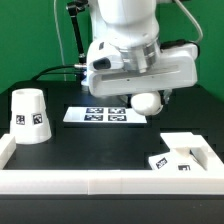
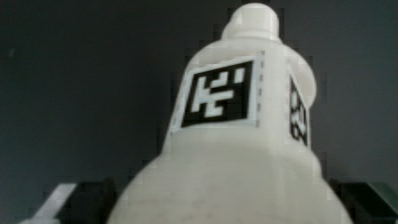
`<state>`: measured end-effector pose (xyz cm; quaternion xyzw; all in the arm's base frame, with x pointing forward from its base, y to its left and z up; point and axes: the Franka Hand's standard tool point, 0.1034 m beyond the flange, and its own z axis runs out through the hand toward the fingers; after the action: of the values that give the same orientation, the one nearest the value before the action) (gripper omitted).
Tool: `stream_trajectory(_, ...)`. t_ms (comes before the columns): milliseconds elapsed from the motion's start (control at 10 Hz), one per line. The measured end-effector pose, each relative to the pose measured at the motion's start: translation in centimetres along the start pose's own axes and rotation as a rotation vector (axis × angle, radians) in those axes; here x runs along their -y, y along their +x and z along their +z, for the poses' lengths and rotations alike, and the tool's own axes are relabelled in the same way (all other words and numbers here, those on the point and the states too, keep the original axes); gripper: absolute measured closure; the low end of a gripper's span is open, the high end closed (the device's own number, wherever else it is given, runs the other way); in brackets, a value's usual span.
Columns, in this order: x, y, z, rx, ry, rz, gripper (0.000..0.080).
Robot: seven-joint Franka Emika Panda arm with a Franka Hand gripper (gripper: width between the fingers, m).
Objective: Assemble lamp
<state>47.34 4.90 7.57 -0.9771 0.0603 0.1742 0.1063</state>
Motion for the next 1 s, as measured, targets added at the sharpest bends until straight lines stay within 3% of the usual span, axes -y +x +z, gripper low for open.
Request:
stream_trajectory(100,-0.3,0.0,-0.9,-0.051,-0.007,-0.009,0.0222)
stream_trajectory(300,0.4,1.9,-5.4,-0.207,-0.012,-0.032,0.0222)
stream_trajectory(400,0.7,2.2,-6.4,-0.249,-0.012,-0.037,0.0222)
stream_trajectory(600,0.1,3.0,-6.2,-0.427,-0.042,-0.037,0.0222)
stream_trajectory(800,-0.3,3.2,-6.2,-0.524,-0.061,-0.041,0.0222)
stream_trajectory(1000,-1.0,4.1,-7.7,-0.63,-0.109,-0.129,0.0222)
